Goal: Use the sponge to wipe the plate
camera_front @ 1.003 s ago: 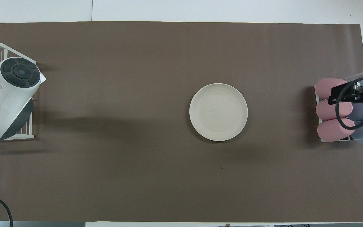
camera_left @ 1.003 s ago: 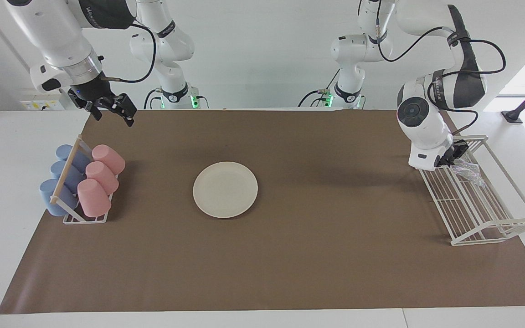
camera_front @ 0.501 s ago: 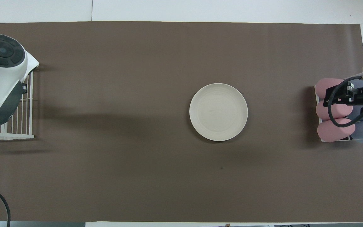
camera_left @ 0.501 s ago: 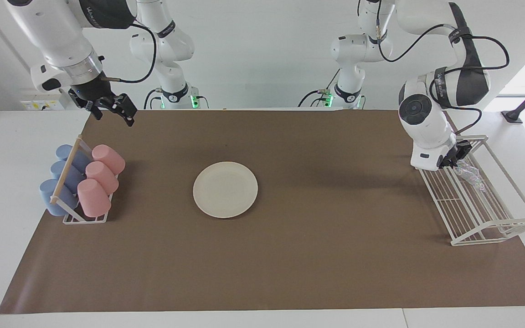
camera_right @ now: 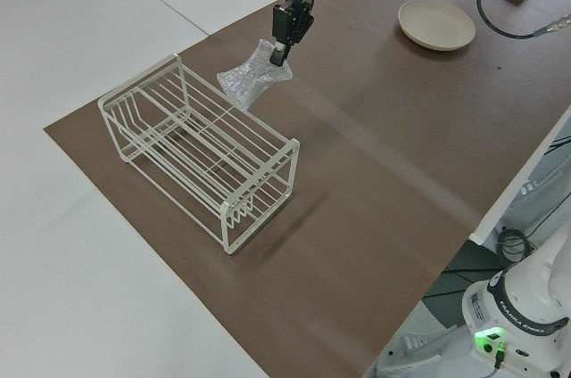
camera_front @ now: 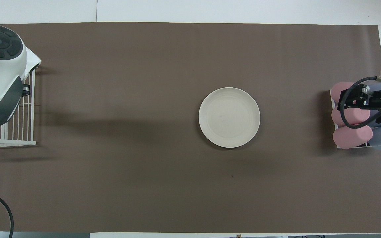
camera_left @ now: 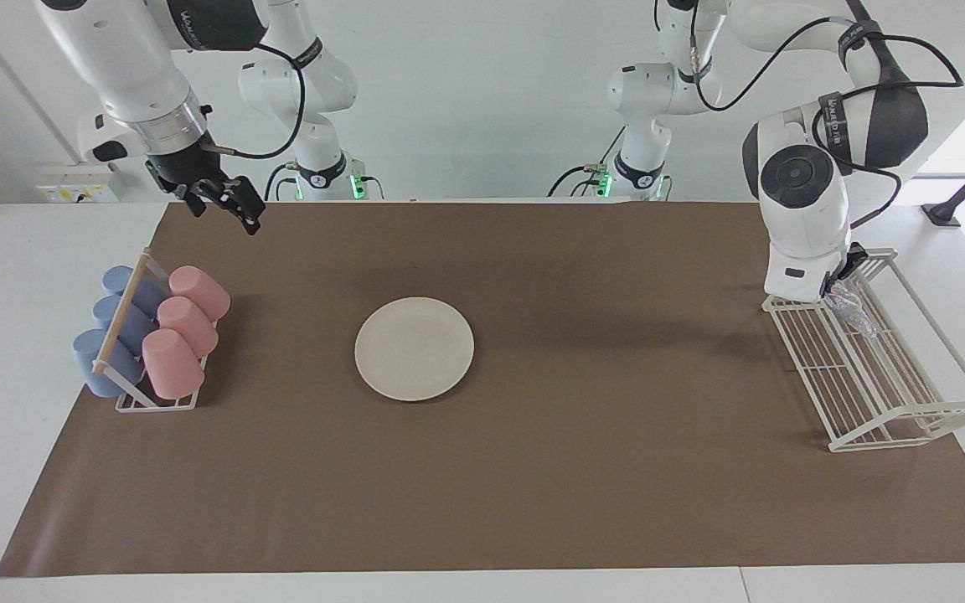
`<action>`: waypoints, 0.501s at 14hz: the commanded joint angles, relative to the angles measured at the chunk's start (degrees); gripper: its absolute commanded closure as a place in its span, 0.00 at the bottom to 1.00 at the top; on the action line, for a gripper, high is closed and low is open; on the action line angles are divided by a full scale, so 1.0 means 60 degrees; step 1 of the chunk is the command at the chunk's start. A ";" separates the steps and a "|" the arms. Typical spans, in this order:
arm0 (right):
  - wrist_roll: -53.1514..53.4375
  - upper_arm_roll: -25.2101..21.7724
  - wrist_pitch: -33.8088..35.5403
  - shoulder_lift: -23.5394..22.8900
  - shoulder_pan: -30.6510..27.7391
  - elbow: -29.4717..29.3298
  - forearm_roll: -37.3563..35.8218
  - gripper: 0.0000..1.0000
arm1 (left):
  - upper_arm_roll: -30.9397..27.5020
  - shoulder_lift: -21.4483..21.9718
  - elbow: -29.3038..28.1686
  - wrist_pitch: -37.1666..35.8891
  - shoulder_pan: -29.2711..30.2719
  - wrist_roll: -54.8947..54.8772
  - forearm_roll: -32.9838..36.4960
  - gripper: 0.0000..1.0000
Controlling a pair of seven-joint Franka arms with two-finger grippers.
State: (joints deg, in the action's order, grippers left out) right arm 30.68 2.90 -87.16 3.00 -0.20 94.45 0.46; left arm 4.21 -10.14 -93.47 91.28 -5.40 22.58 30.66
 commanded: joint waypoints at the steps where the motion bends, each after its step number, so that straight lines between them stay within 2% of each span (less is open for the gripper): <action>1: 0.0570 0.0161 0.0026 0.0101 -0.0026 -0.0023 0.0099 0.00 | -0.0071 -0.0258 0.0563 -0.0564 -0.0082 -0.0116 -0.0611 1.00; 4: 0.1185 0.0293 -0.0048 0.0130 -0.0026 0.0035 0.0114 0.00 | -0.0086 -0.0375 0.1117 -0.1046 -0.0242 0.0001 -0.1517 1.00; 7: 0.0821 0.0410 0.0244 0.0174 -0.0026 0.0050 0.0114 0.00 | -0.0086 -0.0390 0.1369 -0.1151 -0.0228 0.0380 -0.2879 1.00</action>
State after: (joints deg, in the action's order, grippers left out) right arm 36.21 4.79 -86.78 3.21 -0.17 94.44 0.51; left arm 4.29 -10.94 -88.26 86.53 -6.01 23.17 17.66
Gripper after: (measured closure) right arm 0.000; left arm 0.960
